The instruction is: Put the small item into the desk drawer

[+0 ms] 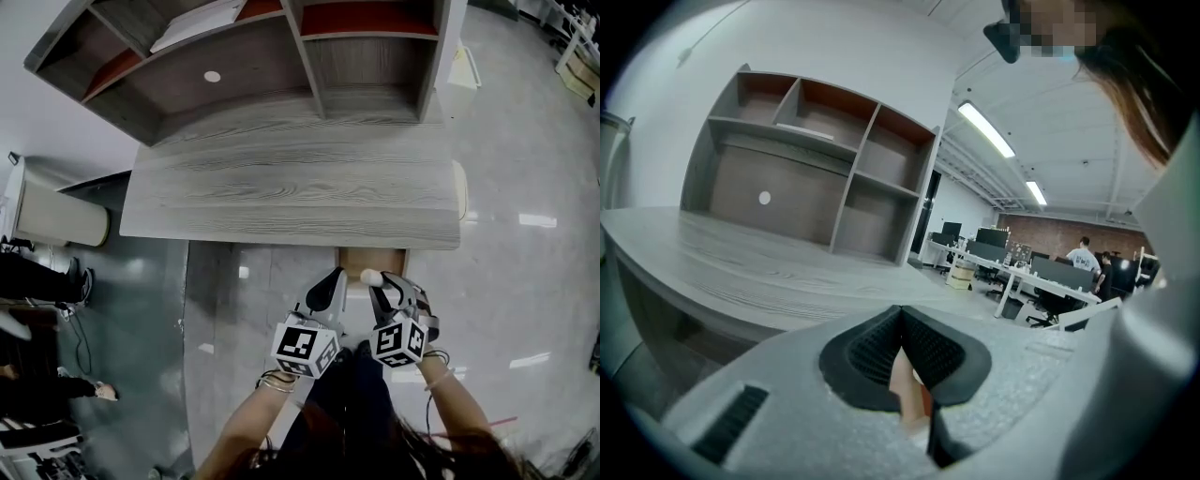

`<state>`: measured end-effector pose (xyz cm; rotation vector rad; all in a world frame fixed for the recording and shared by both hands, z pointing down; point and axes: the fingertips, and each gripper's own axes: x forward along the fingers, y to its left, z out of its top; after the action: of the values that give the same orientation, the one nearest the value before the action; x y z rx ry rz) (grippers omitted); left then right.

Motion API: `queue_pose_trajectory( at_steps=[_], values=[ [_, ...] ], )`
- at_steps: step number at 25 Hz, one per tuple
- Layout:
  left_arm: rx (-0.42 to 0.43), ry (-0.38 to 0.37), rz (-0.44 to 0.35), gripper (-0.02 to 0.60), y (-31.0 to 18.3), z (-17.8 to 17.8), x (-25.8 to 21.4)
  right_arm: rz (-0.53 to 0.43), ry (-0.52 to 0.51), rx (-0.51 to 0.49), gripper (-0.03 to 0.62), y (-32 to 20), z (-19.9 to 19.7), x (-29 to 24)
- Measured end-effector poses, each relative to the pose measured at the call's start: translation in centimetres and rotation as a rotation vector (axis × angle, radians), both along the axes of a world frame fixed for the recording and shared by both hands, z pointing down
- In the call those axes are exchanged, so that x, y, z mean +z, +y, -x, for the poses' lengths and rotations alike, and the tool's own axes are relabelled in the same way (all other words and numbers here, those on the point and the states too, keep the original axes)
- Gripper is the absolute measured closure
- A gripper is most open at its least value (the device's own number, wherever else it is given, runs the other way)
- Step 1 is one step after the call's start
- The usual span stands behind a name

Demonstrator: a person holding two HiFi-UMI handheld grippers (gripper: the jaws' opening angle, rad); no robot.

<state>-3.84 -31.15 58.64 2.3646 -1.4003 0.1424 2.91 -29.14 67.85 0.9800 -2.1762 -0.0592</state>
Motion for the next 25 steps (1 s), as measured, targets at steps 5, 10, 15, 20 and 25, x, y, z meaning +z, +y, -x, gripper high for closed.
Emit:
queue_pose_trajectory(
  at_steps=[5, 10, 15, 20, 25],
  values=[
    [-0.013, -0.012, 0.011, 0.569, -0.6, 0.6, 1.9, 0.031, 0.042, -0.027, 0.479, -0.4, 0.4, 3.0],
    [-0.018, -0.01, 0.033, 0.569, -0.4, 0.7, 3.6, 0.101, 0.1, -0.07, 0.479, -0.2, 0.9, 6.5],
    [-0.017, -0.016, 0.054, 0.569, 0.0, 0.6, 5.6, 0.133, 0.146, -0.093, 0.479, -0.4, 1.4, 9.1],
    [-0.024, -0.017, 0.075, 0.569, -0.1, 0.5, 7.7, 0.16, 0.188, -0.12, 0.477, -0.6, 1.8, 11.2],
    [-0.034, -0.019, 0.091, 0.569, -0.3, 0.6, 9.1, 0.214, 0.231, -0.139, 0.477, -0.4, 1.7, 13.2]
  ],
)
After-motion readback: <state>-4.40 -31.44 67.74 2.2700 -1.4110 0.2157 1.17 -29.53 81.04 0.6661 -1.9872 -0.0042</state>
